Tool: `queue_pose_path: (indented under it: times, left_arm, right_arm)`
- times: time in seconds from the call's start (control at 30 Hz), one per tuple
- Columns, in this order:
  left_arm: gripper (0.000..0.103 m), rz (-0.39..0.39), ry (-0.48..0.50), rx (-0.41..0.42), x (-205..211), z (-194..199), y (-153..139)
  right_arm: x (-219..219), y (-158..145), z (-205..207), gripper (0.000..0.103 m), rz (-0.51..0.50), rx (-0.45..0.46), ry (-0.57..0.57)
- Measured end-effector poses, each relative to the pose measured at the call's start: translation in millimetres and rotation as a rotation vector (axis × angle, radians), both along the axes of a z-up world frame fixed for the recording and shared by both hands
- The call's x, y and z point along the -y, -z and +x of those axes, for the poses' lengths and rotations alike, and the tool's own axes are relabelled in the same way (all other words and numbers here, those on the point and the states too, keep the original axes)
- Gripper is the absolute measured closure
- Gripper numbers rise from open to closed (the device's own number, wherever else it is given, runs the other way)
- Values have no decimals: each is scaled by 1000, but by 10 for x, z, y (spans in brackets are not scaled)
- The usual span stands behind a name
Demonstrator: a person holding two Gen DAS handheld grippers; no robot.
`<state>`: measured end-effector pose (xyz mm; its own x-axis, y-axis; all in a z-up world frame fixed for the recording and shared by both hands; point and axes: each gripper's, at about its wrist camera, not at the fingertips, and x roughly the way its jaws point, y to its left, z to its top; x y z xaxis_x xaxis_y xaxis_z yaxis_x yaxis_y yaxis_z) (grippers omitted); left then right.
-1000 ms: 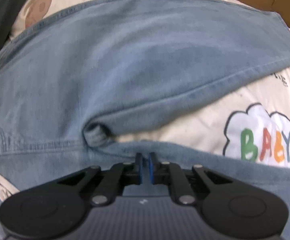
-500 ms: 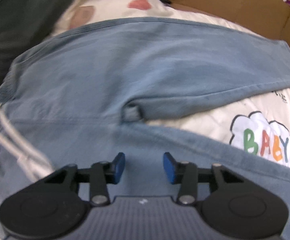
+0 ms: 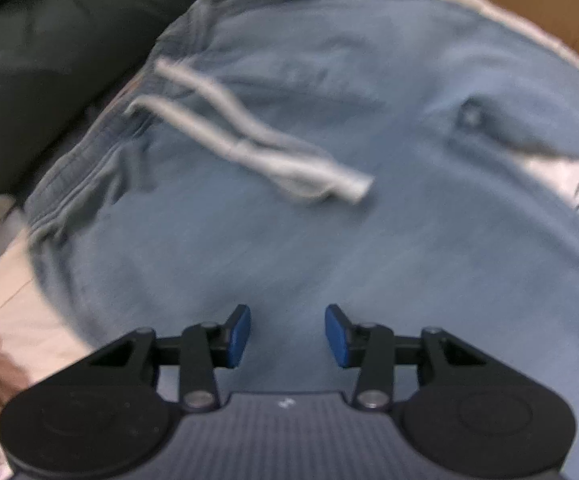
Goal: Fold clothes
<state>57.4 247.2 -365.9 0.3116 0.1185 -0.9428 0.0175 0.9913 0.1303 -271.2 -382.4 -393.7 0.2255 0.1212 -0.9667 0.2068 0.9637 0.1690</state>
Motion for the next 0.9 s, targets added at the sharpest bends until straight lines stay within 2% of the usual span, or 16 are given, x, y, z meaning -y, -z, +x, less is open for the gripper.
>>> queue_pose_path:
  times: [0.17, 0.23, 0.3, 0.37, 0.43, 0.5, 0.57, 0.7, 0.9]
  left_arm:
    - [60, 37, -51, -27, -309, -125, 87]
    - [60, 60, -57, -23, -375, -128, 77]
    - [71, 106, -57, -23, -419, -123, 79]
    - [93, 136, -72, -28, -490, -114, 93]
    - [94, 133, -97, -32, -568, -96, 84]
    - [100, 123, -119, -32, -634, -73, 54]
    - [100, 130, -140, -20, -683, -47, -8]
    - [100, 107, -208, 20, -879, -21, -155]
    - [99, 96, -248, 28, -1104, 65, -134]
  right_arm:
    - [-216, 202, -93, 69, 12, -76, -52]
    - [-240, 217, -152, 69, 10, -75, -74]
    - [-241, 221, -206, 69, 15, -92, -90]
    - [-256, 225, -245, 70, 6, -117, -127]
    - [-264, 225, -261, 71, -9, -129, -162]
    - [-233, 226, -261, 74, -18, -141, -165]
    - [-191, 225, -263, 80, -38, -152, -149]
    - [-96, 215, -270, 82, -48, -164, -82]
    - [-120, 206, -244, 82, -58, -173, -76]
